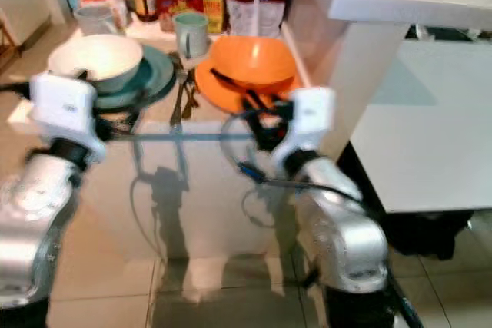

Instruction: Setting the table

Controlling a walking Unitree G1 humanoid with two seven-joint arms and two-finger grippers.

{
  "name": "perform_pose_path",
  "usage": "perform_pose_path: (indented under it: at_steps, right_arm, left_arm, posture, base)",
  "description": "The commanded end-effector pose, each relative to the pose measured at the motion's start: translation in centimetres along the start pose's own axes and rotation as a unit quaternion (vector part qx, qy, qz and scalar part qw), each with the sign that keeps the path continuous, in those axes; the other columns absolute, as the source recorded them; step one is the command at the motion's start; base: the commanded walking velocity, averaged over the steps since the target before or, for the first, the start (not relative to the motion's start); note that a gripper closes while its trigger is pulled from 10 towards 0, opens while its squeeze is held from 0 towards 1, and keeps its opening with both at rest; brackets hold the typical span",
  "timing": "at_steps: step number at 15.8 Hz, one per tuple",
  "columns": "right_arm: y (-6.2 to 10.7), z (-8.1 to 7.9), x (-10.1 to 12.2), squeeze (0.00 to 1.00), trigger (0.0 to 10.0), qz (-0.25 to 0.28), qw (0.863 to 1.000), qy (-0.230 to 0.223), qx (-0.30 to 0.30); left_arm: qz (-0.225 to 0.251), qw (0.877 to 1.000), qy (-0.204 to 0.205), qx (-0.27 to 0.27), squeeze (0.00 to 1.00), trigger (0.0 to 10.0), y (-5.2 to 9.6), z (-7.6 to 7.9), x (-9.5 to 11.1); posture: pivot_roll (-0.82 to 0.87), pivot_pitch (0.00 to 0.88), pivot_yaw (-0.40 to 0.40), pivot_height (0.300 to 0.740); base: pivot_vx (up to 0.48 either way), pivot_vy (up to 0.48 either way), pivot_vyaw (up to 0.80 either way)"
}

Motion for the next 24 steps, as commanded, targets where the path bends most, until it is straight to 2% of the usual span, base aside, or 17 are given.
perform_pose_path:
  at_steps: [1,6,8,10,11,14,17,18,19,21,24]
  right_arm:
    - [-0.1,0.0,0.7,1.00,10.0,0.012,1.000,-0.004,-0.003]
    - [0.3,1.9,0.6,1.00,10.0,0.006,0.999,-0.005,-0.051]
    - [0.3,2.0,0.4,1.00,10.0,-0.001,0.998,-0.003,-0.055]
    - [0.0,1.3,-0.1,1.00,10.0,-0.021,0.999,0.021,-0.042]
    - [0.0,1.1,-0.3,0.00,10.0,-0.026,0.999,0.025,-0.037]
    - [0.0,1.2,-0.3,0.00,10.0,-0.025,0.999,0.012,-0.043]
    - [-0.2,3.3,-1.7,0.00,10.0,-0.074,0.990,0.002,-0.116]
    - [-0.4,3.4,-1.6,0.06,10.0,-0.073,0.990,0.000,-0.118]
    - [-0.5,3.6,-1.6,1.00,10.0,-0.073,0.990,0.002,-0.121]
    - [-0.8,4.2,-1.0,1.00,10.0,-0.064,0.988,-0.015,-0.141]
    - [-1.1,5.0,-1.5,1.00,10.0,-0.086,0.981,-0.018,-0.171]
  left_arm:
    - [0.004,1.000,-0.004,0.004,0.00,10.0,0.1,-0.4,0.3]
    - [0.008,1.000,0.000,-0.010,0.00,10.0,0.1,0.3,0.4]
    - [0.009,1.000,0.001,-0.015,0.00,10.0,0.0,0.4,0.4]
    - [0.010,1.000,0.001,-0.015,0.00,10.0,0.0,0.4,0.4]
    - [0.010,1.000,0.000,-0.014,0.00,10.0,0.0,0.4,0.5]
    - [0.011,1.000,-0.001,-0.012,0.00,10.0,0.1,0.2,0.5]
    - [-0.002,1.000,-0.006,-0.014,0.00,10.0,0.1,0.3,-0.1]
    - [-0.012,1.000,-0.016,-0.019,0.00,10.0,0.1,0.4,-0.5]
    - [-0.015,0.999,-0.020,-0.023,0.00,10.0,0.2,0.6,-0.6]
    - [0.009,0.999,-0.008,-0.033,0.00,10.0,0.3,0.9,0.4]
    - [0.018,0.998,-0.003,-0.054,0.00,10.0,0.4,1.7,0.8]
  posture:
    - [0.03,0.009,-0.048,0.740]
    - [0.03,0.000,-0.045,0.740]
    - [0.03,0.000,-0.043,0.740]
    - [0.03,0.000,-0.044,0.740]
    - [0.03,0.000,-0.045,0.740]
    - [0.03,0.000,-0.048,0.740]
    - [0.03,0.000,-0.045,0.740]
    - [0.03,0.000,-0.046,0.740]
    - [0.03,0.000,-0.049,0.740]
    - [0.04,0.000,-0.054,0.740]
    - [0.04,0.000,-0.050,0.740]
  base:
    - [0.277,0.000,0.00]
    - [0.271,0.000,0.00]
    - [0.268,0.000,0.00]
    - [0.270,0.000,0.00]
    - [0.270,0.000,0.00]
    - [0.273,0.000,0.00]
    - [0.174,0.000,0.00]
    - [0.000,0.000,0.00]
    - [0.000,0.000,0.00]
    - [0.000,0.000,0.00]
    - [0.000,0.000,0.00]
Point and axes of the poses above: a point about 5 cm out from each wrist's last joint towards the gripper, its own y axis pointing back from the gripper into the wrist, its own x axis along the axis of the wrist's last joint, z = x × y, the point moved 5 cm from there along -y, pointing out of the wrist towards the gripper, and after that the axes turned 14 degrees about y, right-handed, at the moved point
